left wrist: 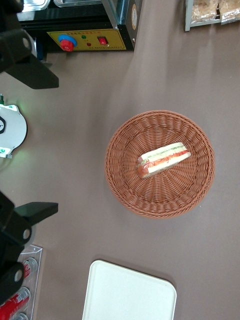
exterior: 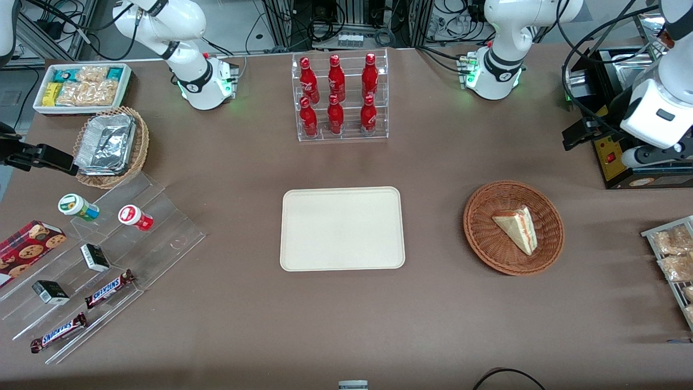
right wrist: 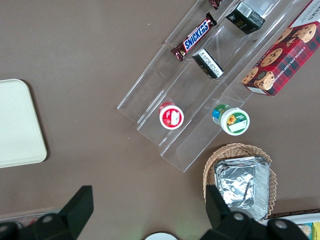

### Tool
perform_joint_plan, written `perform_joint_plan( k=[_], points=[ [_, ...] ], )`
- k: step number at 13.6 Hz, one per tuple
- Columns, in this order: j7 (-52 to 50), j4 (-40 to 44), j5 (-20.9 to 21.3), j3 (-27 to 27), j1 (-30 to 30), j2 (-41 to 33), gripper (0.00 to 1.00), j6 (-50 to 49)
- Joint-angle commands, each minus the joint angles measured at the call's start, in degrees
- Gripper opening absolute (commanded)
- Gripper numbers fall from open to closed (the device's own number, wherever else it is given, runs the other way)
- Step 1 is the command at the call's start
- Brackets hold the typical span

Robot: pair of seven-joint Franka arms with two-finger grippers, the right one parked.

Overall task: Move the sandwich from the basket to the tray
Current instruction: 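Move the left gripper over the wicker basket holding the sandwich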

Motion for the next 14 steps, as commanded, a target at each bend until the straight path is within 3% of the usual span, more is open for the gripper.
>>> perform_joint_plan(
  k=[1, 6, 10, 14],
  points=[
    [0.82, 0.29, 0.22, 0.39, -0.35, -0.35, 1.00, -0.46],
    [0.82, -4.26, 0.48, 0.39, -0.35, 0.18, 1.00, 2.68],
    [-0.76, -15.41, 0.66, 0.39, -0.35, 0.62, 1.00, 15.84],
    [-4.87, -21.05, 0.66, 0.48, -0.35, 2.37, 1.00, 26.06]
  ],
)
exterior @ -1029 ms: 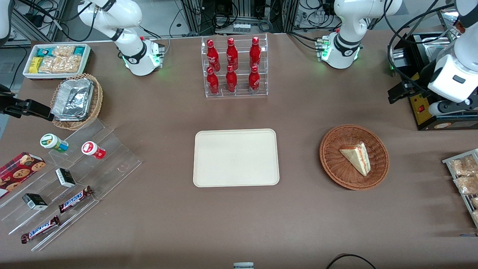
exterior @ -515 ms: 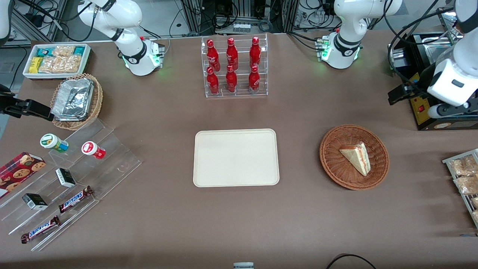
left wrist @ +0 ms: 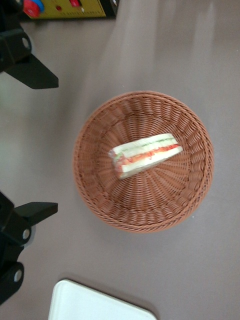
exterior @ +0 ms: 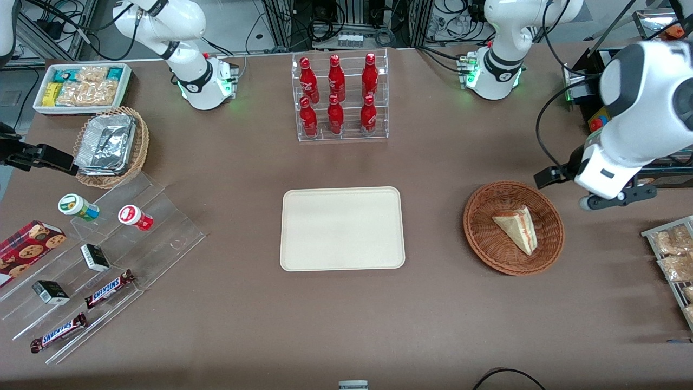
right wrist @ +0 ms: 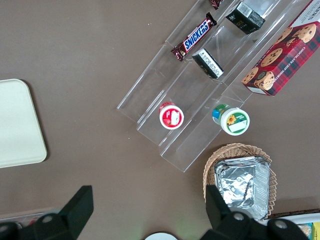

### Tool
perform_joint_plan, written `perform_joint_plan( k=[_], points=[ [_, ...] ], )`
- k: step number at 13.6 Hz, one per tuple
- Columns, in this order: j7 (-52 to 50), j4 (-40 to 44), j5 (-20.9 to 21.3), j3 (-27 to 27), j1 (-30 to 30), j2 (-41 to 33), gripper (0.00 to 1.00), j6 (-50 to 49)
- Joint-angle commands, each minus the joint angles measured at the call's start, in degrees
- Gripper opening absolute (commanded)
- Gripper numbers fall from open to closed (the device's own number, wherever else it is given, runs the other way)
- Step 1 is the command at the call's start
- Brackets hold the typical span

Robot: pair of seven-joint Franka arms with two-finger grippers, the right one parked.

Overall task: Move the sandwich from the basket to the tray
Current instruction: 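Move the left gripper over the wicker basket holding the sandwich, then lower the open left gripper onto the wrapped sandwich and close it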

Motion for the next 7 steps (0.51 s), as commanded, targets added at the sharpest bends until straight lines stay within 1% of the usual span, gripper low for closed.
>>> perform_joint_plan(
  k=[1, 4, 7],
  points=[
    [-5.39, -3.03, 0.58, 0.30, -0.35, 0.69, 1.00, 5.65],
    [-8.49, -5.05, 0.67, 0.30, -0.35, 2.89, 1.00, 10.14],
    [-8.76, -10.58, 0.67, 0.39, -0.35, 3.07, 1.00, 17.43]
  ],
)
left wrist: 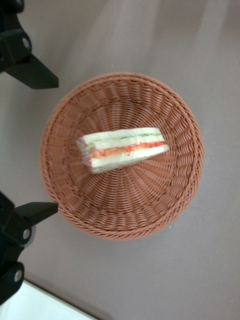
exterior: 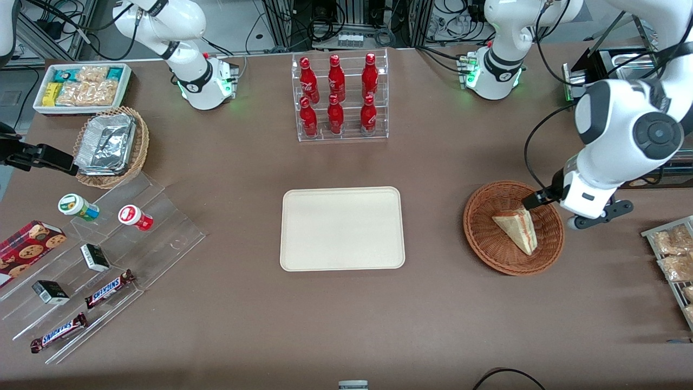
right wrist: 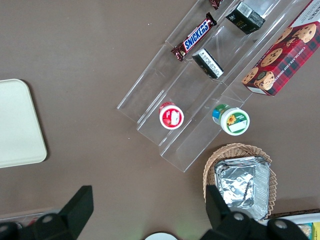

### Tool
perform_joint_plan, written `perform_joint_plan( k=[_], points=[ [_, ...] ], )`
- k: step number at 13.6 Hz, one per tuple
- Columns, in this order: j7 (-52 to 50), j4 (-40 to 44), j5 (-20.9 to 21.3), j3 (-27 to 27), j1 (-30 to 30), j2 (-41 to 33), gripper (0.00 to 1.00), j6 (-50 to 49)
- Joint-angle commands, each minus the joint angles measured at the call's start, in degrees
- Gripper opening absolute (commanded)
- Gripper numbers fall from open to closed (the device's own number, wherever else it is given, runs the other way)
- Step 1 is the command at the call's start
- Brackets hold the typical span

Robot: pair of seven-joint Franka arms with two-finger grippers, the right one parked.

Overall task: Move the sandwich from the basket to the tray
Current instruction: 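Lower the open left gripper onto the wrapped sandwich and close it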

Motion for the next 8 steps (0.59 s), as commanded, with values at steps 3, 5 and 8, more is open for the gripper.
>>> perform_joint_plan(
  k=[3, 5, 8],
  points=[
    [-2.96, -7.87, 0.67, 1.12, -0.36, -0.09, 1.00, 10.69],
    [-4.10, -10.16, 0.67, 1.47, -0.36, 0.52, 1.00, 14.82],
    [-7.61, -10.70, 0.67, 2.53, -0.27, 2.02, 1.00, 17.29]
  ],
)
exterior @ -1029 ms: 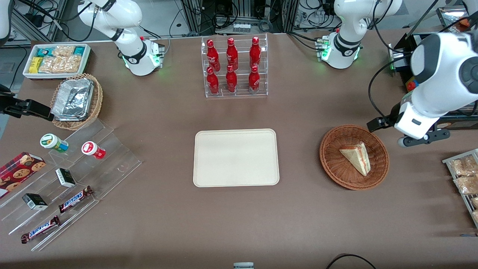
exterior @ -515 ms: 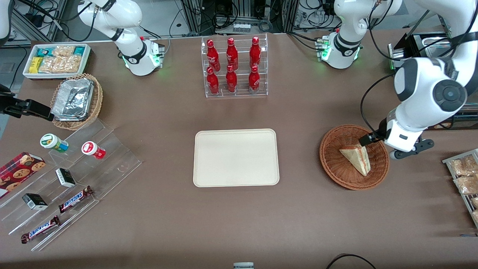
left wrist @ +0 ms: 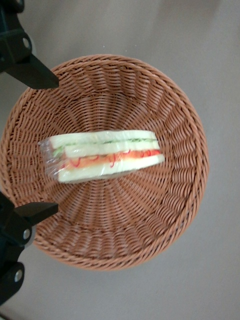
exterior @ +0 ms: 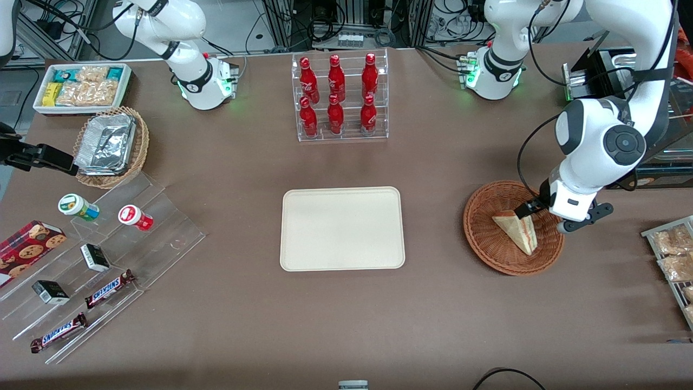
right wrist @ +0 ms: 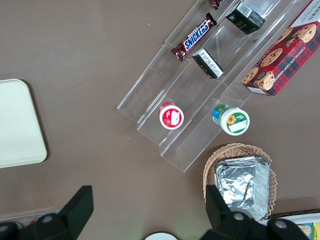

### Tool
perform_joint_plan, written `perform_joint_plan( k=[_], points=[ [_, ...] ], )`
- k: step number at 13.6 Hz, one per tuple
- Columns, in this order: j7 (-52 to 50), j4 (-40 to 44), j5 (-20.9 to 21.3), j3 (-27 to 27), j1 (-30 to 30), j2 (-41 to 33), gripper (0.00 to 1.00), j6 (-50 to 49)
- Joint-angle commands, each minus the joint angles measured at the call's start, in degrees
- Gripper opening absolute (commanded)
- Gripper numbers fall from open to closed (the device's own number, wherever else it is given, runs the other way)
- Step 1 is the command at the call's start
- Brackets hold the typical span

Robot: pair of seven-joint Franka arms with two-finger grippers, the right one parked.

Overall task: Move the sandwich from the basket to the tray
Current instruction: 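Lower the open left gripper onto the wrapped sandwich and close it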

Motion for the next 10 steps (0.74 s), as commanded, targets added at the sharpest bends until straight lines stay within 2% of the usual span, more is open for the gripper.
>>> perform_joint_plan(
  k=[1, 10],
  points=[
    [-4.60, -0.97, 0.67, 0.47, -0.32, 1.16, 1.00, 3.47],
    [-7.95, -1.68, 0.58, 0.39, -0.50, 6.52, 1.00, 10.07]
  ],
)
